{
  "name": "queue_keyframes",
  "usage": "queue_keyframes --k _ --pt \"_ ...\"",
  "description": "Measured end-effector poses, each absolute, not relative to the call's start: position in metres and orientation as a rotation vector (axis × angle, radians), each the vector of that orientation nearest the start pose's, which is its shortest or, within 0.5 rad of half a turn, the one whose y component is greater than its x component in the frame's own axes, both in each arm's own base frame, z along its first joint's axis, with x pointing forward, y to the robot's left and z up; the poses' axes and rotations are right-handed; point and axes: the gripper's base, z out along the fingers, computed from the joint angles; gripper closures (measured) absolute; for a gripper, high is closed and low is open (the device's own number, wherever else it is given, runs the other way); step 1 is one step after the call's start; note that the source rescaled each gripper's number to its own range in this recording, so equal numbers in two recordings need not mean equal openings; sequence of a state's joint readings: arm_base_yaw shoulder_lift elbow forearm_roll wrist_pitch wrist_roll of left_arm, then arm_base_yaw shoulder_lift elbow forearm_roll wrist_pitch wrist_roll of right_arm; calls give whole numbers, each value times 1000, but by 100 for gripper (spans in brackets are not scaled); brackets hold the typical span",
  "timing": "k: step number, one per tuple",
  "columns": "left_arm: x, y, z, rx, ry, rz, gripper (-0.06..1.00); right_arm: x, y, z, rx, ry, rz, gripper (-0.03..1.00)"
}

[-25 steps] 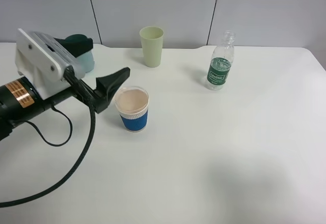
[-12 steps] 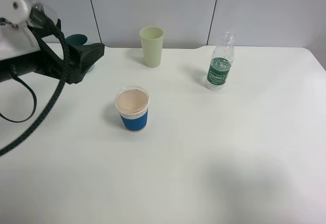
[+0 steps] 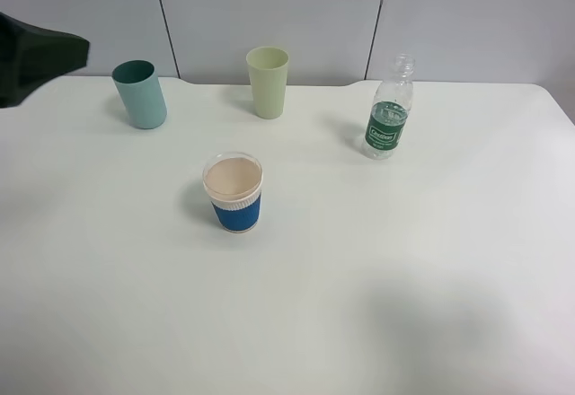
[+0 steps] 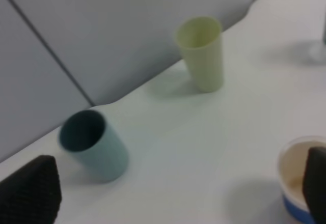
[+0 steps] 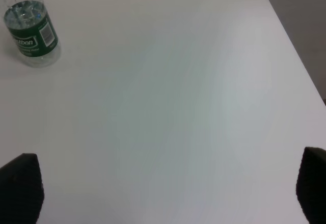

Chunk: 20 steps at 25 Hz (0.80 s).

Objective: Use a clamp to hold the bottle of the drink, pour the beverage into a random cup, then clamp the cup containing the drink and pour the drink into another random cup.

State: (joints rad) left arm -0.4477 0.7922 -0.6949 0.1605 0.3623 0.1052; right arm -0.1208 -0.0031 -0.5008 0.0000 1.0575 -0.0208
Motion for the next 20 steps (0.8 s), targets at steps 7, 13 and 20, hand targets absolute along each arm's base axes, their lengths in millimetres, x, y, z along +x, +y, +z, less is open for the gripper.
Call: queue_keyframes --k 7,13,20 --pt "121 -28 349 422 1873 25 6 -5 1 278 102 2036 -89 -3" --pt "83 -10 360 259 1812 29 6 -5 1 278 102 2036 -89 -3" --pt "35 4 356 166 1804 58 6 -5 1 278 102 2036 -89 -3"
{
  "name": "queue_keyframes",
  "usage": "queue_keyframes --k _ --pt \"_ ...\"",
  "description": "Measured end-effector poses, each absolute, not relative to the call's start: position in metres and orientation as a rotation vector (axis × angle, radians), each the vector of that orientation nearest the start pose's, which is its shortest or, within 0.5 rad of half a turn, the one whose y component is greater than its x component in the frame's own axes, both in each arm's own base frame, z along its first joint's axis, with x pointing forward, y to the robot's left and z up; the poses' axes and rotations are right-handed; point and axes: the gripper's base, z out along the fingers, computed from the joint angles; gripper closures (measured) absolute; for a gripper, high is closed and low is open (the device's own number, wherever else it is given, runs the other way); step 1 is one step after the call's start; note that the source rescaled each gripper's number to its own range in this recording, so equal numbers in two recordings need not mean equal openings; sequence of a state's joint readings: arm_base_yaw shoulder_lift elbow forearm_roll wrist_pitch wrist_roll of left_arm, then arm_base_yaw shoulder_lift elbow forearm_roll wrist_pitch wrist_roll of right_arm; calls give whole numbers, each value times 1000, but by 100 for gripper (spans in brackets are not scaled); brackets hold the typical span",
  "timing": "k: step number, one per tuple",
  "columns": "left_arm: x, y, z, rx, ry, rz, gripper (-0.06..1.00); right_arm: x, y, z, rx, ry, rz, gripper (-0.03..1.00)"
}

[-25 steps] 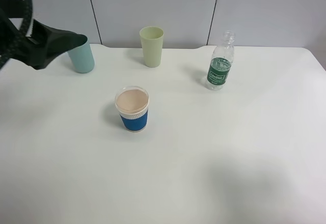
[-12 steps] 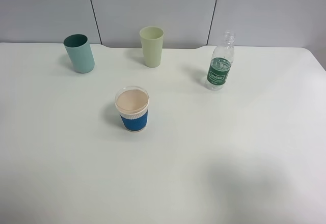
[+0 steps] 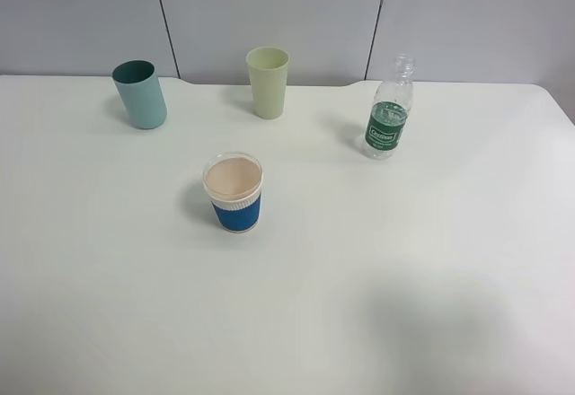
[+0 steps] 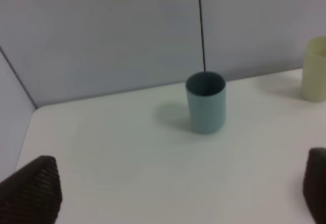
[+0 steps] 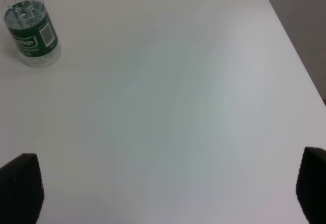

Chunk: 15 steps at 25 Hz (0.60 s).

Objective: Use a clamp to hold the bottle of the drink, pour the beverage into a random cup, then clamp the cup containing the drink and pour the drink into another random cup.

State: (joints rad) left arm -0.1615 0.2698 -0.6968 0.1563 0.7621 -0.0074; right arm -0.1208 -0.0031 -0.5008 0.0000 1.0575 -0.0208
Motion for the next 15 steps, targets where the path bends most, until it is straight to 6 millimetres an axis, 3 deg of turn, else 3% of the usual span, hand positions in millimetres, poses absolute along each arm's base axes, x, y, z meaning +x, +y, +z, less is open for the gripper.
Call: queue_keyframes --k 8,12,15 --pt "-7 13 338 107 1877 63 6 -5 1 278 102 2036 -89 -3" --pt "-16 15 324 61 1898 36 6 -5 1 278 102 2036 -89 -3" --pt "-14 15 302 37 1942 23 6 -5 1 278 102 2036 -89 -3"
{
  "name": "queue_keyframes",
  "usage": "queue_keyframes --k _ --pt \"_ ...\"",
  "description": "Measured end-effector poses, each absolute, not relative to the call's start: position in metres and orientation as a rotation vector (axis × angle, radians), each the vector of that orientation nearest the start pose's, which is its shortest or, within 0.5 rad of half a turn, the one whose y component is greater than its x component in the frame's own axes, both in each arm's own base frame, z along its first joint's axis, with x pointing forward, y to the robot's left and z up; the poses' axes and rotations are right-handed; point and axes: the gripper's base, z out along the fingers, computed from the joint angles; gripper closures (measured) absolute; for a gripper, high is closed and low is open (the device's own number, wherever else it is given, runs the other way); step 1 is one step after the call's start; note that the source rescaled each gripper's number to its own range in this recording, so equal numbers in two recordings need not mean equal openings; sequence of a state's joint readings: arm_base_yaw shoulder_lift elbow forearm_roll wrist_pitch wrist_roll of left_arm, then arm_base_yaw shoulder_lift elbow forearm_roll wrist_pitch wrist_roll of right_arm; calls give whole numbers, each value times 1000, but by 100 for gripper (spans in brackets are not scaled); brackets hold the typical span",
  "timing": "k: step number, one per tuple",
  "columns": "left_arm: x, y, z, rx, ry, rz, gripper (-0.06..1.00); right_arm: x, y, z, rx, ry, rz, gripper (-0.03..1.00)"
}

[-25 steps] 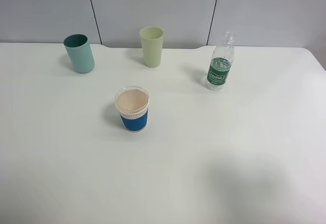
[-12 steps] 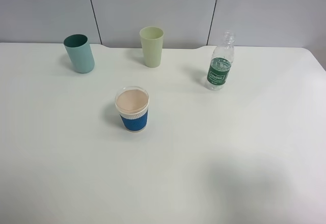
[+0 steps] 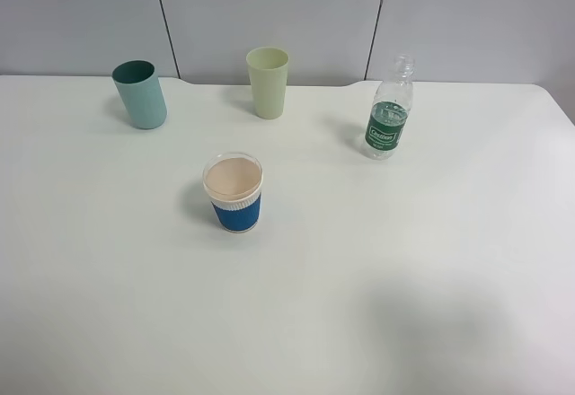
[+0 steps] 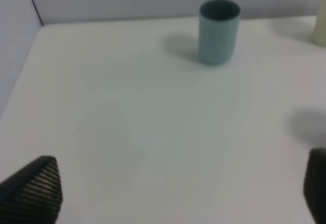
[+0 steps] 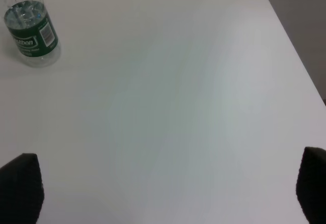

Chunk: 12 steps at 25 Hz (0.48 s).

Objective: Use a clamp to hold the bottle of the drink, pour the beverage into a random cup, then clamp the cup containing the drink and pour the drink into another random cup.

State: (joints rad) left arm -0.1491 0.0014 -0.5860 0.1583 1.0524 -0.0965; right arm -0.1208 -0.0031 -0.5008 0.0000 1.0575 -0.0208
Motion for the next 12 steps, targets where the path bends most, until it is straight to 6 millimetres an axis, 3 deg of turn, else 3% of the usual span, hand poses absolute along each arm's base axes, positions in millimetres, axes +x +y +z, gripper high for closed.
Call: queue_keyframes --k 3,12 --pt "-6 13 281 8 2022 6 6 -5 1 278 102 2036 -89 -3" --pt "-5 13 279 -9 2026 1 6 -5 1 278 102 2036 -89 -3"
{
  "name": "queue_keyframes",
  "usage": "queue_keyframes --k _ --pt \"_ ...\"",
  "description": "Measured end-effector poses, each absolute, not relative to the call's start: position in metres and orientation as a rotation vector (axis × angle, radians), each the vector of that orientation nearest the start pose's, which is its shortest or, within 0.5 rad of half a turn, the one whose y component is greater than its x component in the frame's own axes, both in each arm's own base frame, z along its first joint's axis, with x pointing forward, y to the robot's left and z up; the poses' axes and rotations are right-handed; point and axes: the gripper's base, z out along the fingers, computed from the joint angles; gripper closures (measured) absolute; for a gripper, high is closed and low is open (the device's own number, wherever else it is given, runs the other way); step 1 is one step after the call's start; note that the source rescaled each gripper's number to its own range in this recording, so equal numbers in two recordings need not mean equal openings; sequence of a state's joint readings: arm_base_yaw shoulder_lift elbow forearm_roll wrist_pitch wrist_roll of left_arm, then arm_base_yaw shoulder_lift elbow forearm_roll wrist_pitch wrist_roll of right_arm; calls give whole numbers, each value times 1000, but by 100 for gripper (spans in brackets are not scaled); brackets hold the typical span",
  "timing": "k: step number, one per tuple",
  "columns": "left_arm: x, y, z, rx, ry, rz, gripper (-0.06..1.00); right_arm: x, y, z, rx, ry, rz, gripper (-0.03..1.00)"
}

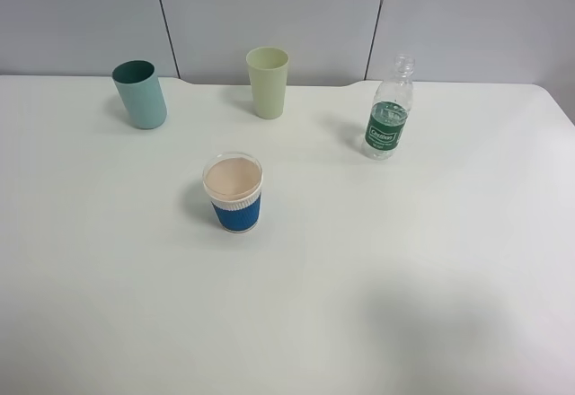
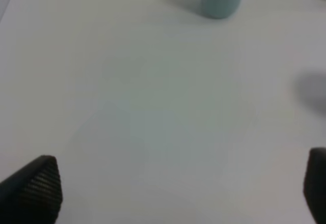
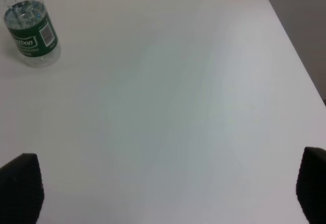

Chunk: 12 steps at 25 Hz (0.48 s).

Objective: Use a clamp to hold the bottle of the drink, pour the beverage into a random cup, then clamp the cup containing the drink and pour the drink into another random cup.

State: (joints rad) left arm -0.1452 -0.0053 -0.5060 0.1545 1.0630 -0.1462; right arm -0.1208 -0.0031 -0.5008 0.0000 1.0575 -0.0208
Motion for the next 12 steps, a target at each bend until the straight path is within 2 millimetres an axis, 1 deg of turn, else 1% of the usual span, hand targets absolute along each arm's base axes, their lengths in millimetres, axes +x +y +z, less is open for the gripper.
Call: queue_keyframes --k 3,8,12 --pt "-5 13 280 -30 2025 14 6 -5 1 278 102 2036 -89 -3" --pt "-6 13 280 -113 2022 70 6 -5 1 278 102 2036 -89 -3" --pt "-7 13 280 -129 2022 80 6 -5 1 278 102 2036 -89 -3"
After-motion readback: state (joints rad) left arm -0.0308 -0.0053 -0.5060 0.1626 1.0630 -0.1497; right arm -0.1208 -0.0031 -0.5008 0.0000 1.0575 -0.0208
